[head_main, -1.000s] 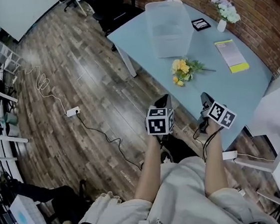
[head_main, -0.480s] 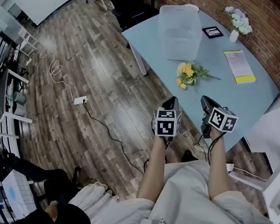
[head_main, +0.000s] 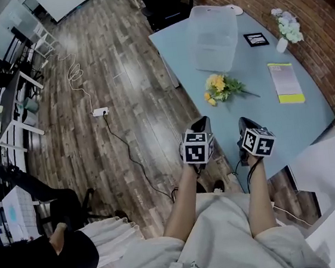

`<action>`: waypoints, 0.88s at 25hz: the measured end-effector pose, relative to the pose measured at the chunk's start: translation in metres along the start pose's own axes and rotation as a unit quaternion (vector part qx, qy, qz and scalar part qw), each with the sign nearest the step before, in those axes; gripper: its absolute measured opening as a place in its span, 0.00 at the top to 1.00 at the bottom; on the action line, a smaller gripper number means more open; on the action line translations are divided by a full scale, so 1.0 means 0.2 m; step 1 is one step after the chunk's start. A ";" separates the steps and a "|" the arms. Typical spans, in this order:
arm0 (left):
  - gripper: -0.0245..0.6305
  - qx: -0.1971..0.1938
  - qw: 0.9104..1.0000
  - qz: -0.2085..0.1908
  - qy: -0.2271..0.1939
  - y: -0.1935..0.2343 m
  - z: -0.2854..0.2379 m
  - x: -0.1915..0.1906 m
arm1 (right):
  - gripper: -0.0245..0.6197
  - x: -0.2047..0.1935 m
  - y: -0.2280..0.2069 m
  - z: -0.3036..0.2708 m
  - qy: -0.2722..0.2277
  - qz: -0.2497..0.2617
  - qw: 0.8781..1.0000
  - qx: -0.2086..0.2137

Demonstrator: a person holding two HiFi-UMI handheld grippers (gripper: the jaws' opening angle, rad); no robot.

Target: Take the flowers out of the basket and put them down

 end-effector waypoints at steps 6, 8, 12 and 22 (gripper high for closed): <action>0.93 0.008 0.999 -0.047 0.012 -0.11 -0.02 -0.01 | 0.94 0.03 -0.11 0.00 -0.006 0.014 1.000 -0.009; 0.93 0.007 0.997 -0.070 0.015 -0.16 -0.02 0.00 | 0.94 0.06 -0.13 0.01 -0.016 0.015 1.000 -0.006; 0.93 0.000 0.996 -0.083 0.015 -0.20 -0.01 0.01 | 0.94 0.07 -0.12 0.02 -0.022 0.025 0.999 0.018; 0.93 0.006 0.997 -0.079 -0.009 -0.21 0.04 -0.01 | 0.94 0.06 -0.14 0.10 -0.021 0.051 0.998 0.015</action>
Point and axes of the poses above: the fingertips, and each gripper's own axes: z backward along the fingers, y to its left, x out of its top, the point moved 10 cm from there along z, backward along the fingers, and after that the axes turned 14 degrees about y, right-handed, at the moved point
